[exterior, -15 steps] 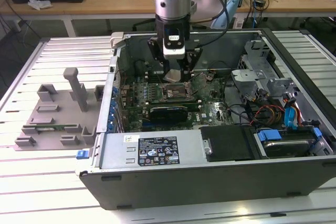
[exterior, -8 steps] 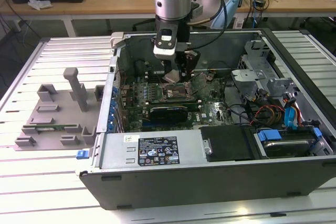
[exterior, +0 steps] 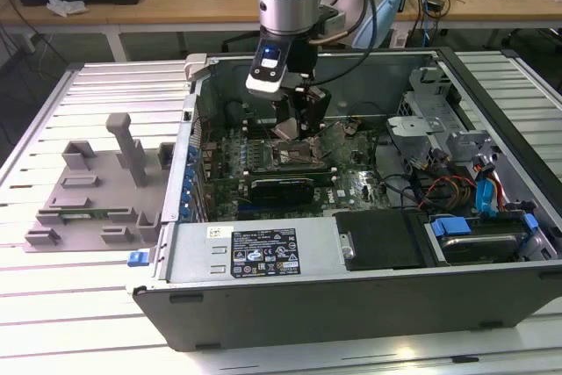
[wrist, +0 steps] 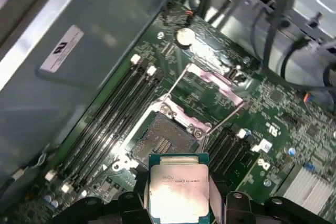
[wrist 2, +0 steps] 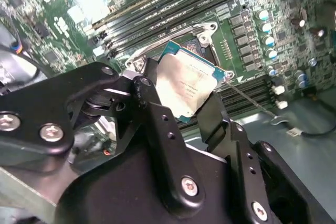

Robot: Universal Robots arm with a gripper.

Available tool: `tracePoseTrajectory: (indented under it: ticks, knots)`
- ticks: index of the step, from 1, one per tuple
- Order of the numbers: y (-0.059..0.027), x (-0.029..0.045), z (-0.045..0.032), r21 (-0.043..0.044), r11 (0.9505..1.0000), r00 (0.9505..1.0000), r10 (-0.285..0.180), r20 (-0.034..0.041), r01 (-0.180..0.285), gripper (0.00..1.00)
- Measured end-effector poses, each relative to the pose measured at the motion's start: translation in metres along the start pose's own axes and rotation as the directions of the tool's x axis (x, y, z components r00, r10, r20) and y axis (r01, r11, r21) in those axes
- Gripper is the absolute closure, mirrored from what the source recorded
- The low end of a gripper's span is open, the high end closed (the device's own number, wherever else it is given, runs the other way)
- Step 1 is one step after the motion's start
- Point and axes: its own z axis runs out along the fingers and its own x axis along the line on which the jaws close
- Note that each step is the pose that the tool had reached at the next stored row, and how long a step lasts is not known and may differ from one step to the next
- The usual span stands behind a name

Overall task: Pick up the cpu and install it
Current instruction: 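Place the cpu into insertion slot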

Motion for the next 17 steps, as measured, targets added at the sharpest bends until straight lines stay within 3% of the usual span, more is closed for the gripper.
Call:
tracePoseTrajectory:
  ticks: [3,7,10,12,14,16,17]
  knots:
    - [-0.0001,0.0000,0.0009,0.0033,0.9966,0.9966,0.083,0.0037,-0.083,0.46]
    - [-0.0001,0.0001,0.0021,0.0072,0.9813,0.9813,0.192,0.0092,-0.192,0.46]
    - [-0.0002,0.0001,0.0032,0.0101,0.9573,0.9573,0.289,0.0143,-0.289,0.46]
    - [-0.0002,0.0002,0.0040,0.0117,0.9354,0.9354,0.353,0.0180,-0.353,0.46]
    - [-0.0002,0.0002,0.0044,0.0126,0.9208,0.9208,0.389,0.0202,-0.390,0.46]
    - [-0.0003,0.0002,0.0051,0.0137,0.8961,0.8961,0.443,0.0235,-0.444,0.46]
    - [-0.0003,0.0002,0.0053,0.0140,0.8888,0.8888,0.458,0.0244,-0.458,0.46]
